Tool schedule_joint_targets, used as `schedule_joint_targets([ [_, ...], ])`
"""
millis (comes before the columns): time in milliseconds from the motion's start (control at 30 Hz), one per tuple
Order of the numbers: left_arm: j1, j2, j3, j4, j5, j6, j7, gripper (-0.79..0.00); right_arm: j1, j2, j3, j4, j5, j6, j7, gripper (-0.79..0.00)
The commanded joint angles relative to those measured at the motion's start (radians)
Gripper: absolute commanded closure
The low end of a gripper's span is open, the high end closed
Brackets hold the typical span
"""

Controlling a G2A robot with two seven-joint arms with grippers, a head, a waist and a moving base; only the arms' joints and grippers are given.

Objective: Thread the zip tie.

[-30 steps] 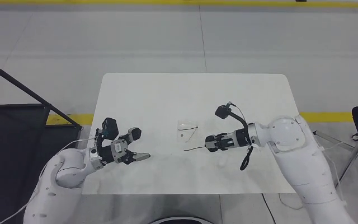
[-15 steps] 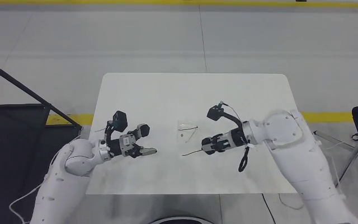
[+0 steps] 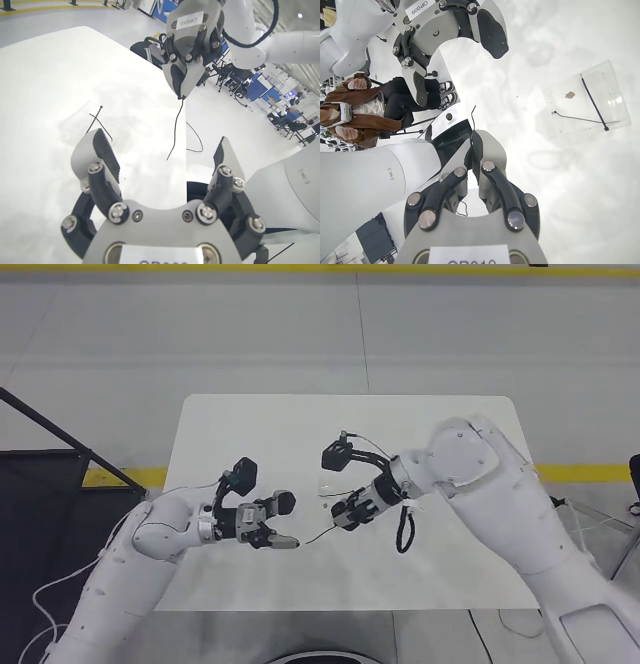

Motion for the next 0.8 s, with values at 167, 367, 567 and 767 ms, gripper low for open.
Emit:
schedule_joint_targets([
  [167, 0.000, -0.001, -0.001, 0.000, 0.002, 0.000, 0.000, -0.785, -0.001, 0.001, 0.002, -0.001, -0.001, 0.000, 0.000, 0.000],
  [367, 0.009, -0.001, 0.024, -0.024, 0.000, 0.011, 0.007, -0.785, -0.016, 0.000, -0.007, -0.017, -0.017, -0.010, -0.030, 0.000],
  [567, -0.010, 0.005, 0.065, -0.013, -0.024, 0.000, 0.000, -0.785, 0.006, -0.009, -0.038, -0.031, -0.028, -0.013, -0.031, 0.000],
  [767, -0.031, 0.010, 0.099, -0.004, -0.042, 0.000, 0.002, -0.588, 0.026, -0.018, -0.056, -0.011, -0.007, -0.029, -0.034, 0.000],
])
